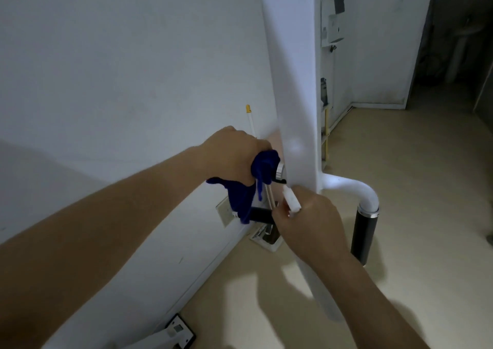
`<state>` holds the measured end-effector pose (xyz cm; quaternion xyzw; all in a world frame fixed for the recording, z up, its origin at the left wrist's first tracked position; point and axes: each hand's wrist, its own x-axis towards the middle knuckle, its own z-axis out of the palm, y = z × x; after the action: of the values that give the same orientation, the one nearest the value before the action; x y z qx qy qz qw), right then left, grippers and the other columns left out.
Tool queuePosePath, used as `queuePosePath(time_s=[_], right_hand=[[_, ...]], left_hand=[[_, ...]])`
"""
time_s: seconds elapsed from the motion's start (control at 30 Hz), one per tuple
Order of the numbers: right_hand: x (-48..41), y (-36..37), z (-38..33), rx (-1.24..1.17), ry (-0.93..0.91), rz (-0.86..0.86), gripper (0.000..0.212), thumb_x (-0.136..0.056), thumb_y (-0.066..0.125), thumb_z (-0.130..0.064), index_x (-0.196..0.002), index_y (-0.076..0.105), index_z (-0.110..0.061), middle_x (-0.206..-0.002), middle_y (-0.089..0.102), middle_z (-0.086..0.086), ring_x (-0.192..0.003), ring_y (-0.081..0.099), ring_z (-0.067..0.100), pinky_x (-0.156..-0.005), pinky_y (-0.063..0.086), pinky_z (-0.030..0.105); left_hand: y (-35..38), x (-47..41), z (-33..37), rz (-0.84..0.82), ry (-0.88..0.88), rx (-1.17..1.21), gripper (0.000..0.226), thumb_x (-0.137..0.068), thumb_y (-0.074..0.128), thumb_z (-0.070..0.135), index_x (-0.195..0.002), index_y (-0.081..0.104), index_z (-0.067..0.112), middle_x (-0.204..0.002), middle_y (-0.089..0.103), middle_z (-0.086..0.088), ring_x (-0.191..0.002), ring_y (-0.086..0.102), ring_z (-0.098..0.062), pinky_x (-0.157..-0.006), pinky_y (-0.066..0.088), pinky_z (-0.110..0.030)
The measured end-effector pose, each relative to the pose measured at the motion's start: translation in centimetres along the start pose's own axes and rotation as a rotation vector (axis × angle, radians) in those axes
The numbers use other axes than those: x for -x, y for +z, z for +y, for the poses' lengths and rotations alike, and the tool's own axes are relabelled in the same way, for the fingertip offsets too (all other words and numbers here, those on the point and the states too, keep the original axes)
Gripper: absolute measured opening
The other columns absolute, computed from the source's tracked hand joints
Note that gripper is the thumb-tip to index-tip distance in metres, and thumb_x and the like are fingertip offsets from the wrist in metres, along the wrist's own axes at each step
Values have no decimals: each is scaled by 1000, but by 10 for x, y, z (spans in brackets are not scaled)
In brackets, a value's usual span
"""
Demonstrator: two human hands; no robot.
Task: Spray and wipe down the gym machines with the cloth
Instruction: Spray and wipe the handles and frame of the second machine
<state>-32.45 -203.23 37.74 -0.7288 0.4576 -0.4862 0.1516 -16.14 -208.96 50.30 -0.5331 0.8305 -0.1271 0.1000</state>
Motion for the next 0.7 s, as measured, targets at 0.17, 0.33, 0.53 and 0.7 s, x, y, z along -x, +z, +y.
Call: queuePosePath(time_s=[0.17,0.33,0.53,0.7], right_hand=[[-4,-4,2,-9,28,-14,21,-77,52,-27,-60,42,-19,-50,42,-6,-44,44,16,-43,33,28],[-2,-11,1,12,-14,-86,29,-75,48,-29,-56,26,-28,-45,30,-8,-38,31,9,-44,13,18],[-2,-8,5,-84,10,-89,29,-84,61,-16,-62,42,-15,-49,45,0,-44,41,16,-42,30,25],[-4,1,-6,-201,-8,-41,30,-84,60,-15,-62,40,-13,-50,39,-5,-44,36,13,-43,30,23]], left_hand=[[-11,-10,-36,-348,-178,671,40,-75,80,8,-104,60,27,-99,68,2,-90,66,-18,-70,58,-29],[2,-9,-63,-412,-233,1131,32,-72,74,-6,-101,64,5,-95,72,-10,-88,69,-27,-72,59,-35],[51,19,-73,-82,-308,1752,81,-43,92,34,-114,60,10,-104,70,-12,-92,69,-28,-71,59,-38],[76,23,-22,490,-552,2043,44,-81,65,32,-120,57,14,-113,68,-12,-99,65,-30,-79,55,-42]])
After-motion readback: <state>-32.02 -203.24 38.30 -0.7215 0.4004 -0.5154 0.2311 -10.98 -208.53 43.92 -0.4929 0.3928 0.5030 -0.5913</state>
